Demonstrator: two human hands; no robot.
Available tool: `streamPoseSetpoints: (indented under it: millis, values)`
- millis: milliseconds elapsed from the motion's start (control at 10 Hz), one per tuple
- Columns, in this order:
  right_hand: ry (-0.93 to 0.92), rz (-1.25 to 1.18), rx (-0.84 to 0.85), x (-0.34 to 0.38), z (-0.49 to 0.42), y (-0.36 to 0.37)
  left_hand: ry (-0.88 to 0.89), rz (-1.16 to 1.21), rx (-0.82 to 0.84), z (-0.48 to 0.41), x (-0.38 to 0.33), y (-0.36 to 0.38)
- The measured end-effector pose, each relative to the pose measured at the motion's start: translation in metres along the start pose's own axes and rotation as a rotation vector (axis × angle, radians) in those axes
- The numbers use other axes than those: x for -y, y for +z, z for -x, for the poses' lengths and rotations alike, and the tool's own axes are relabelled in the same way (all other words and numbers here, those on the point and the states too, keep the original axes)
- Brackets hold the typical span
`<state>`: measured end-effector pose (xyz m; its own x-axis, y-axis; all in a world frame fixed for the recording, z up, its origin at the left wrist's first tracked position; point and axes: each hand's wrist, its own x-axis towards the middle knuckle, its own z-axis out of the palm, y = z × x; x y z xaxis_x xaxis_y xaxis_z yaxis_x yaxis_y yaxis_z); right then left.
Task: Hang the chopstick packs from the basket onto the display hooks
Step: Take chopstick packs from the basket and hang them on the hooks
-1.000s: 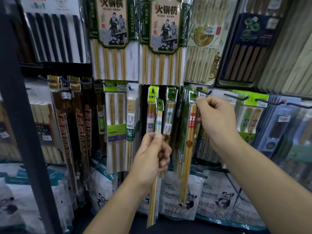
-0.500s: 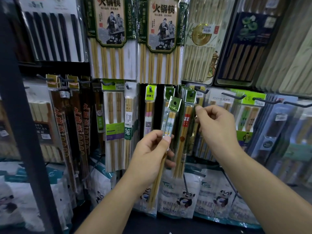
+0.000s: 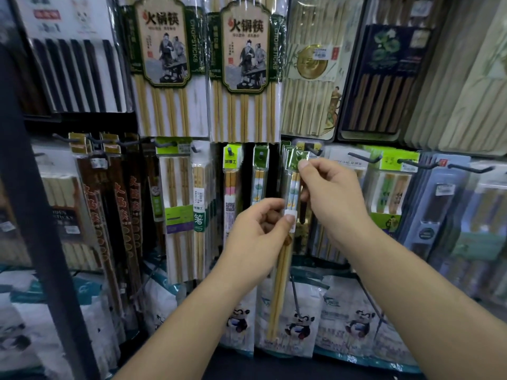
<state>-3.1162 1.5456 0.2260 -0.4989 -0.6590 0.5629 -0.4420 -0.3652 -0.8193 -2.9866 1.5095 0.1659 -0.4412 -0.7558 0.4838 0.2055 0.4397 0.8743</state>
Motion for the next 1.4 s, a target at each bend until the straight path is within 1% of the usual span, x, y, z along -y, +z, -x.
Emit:
streamPoseSetpoints:
  millis: [200, 300, 500, 600, 700, 800, 900, 1000, 1100, 1200, 1300, 1400]
  values:
    - [0.070, -0.084, -0.080, -0.002, -0.011, 0.003, 0.037, -0.044, -0.029, -0.005, 0.003, 0.002]
    - [0.071, -0.064, -0.099, -0.004, -0.013, 0.003, 0.024, -0.034, -0.037, -0.006, 0.004, 0.004]
    - [0.008, 0.031, -0.123, -0.004, -0.018, 0.004, 0.033, -0.004, -0.049, -0.007, 0.005, 0.004]
    - [-0.039, 0.072, -0.145, -0.004, -0.021, 0.005, 0.049, -0.029, -0.059, -0.008, 0.007, 0.005]
    - [-0.051, 0.124, -0.149, -0.008, -0.020, 0.004, 0.027, -0.077, -0.049, -0.009, 0.010, 0.007]
    - [-0.085, 0.195, -0.143, -0.015, -0.017, 0.003, 0.043, -0.295, -0.065, -0.007, 0.011, 0.005]
    - [-0.086, 0.187, -0.137, -0.023, -0.012, -0.001, 0.192, -0.760, -0.091, -0.003, 0.011, 0.002]
    - [-0.071, 0.178, -0.140, -0.036, -0.002, -0.006, 0.224, -0.860, -0.104, 0.000, 0.009, 0.005]
    - [-0.012, 0.199, -0.009, -0.052, 0.012, -0.008, 0.119, -0.679, -0.096, -0.002, 0.012, 0.012]
    - [0.051, 0.176, 0.197, -0.071, 0.023, -0.005, -0.116, -0.388, -0.051, -0.013, 0.016, 0.022]
    - [0.131, 0.064, 0.318, -0.082, 0.028, 0.001, -0.248, -0.184, 0.007, -0.027, 0.019, 0.033]
    - [0.190, 0.008, 0.326, -0.089, 0.026, 0.010, -0.286, -0.027, -0.020, -0.039, 0.021, 0.041]
